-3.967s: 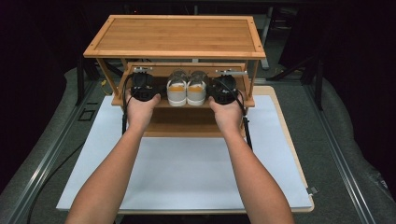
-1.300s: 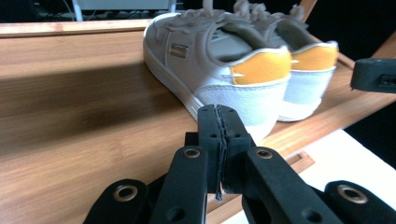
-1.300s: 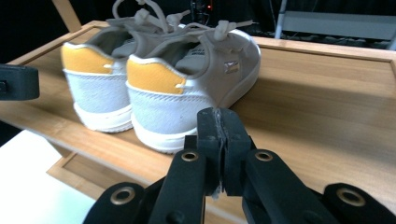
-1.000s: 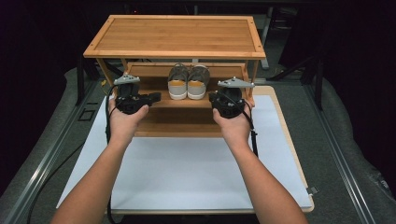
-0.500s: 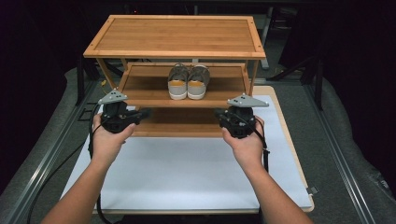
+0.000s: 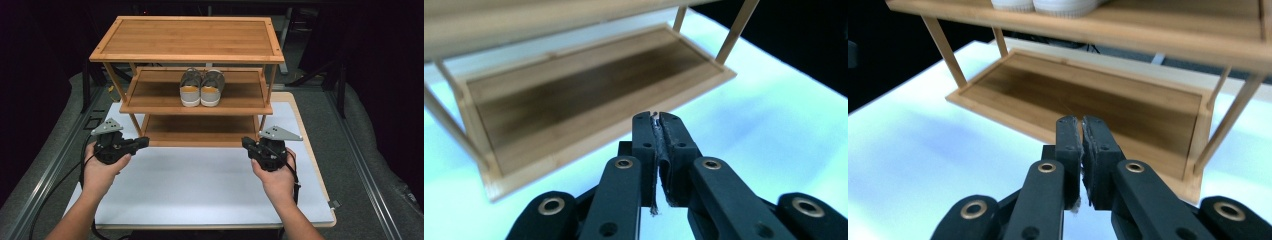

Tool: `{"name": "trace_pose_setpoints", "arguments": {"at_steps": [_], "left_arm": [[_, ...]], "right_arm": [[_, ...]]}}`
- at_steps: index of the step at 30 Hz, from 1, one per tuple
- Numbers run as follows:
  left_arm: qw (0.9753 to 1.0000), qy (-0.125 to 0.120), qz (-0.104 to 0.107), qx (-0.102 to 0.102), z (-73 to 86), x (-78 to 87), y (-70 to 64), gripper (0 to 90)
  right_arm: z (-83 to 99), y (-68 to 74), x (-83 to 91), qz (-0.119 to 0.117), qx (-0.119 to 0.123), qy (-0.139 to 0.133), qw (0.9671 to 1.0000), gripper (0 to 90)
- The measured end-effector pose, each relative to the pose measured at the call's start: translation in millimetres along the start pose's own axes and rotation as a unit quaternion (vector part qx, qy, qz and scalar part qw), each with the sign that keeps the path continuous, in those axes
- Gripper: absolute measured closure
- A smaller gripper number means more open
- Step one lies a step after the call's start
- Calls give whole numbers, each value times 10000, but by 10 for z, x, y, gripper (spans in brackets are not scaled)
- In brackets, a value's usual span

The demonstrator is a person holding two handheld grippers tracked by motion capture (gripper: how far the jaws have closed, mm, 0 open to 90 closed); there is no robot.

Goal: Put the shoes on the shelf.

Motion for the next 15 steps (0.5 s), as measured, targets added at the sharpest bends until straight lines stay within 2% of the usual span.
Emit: {"name": "trace_pose_setpoints", "arguments": {"at_steps": [4, 7, 11, 15], "left_arm": [[10000, 33, 22, 91, 194, -1, 44, 851], [9999, 110, 59, 38, 349, -24, 60, 831], [9998, 189, -20, -40, 515, -53, 107, 765], [9996, 254, -79, -7, 671, -97, 160, 693]], "right_arm": [[152, 17, 7, 96, 84, 92, 9999, 849], [260, 40, 10, 86, 157, 141, 9997, 834], [405, 76, -2, 122, 133, 204, 9996, 784], [566, 108, -13, 157, 162, 269, 9994, 706]]}}
Point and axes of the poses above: each handheld gripper's, and its own axes: x roughly backward along the jaws, z roughly out of its underside, y roughly to its left, the point moved 8 cm from there along -x, roughly forward along the jaws, and after that the axes turned 10 degrees about x, right-handed, at the moved point
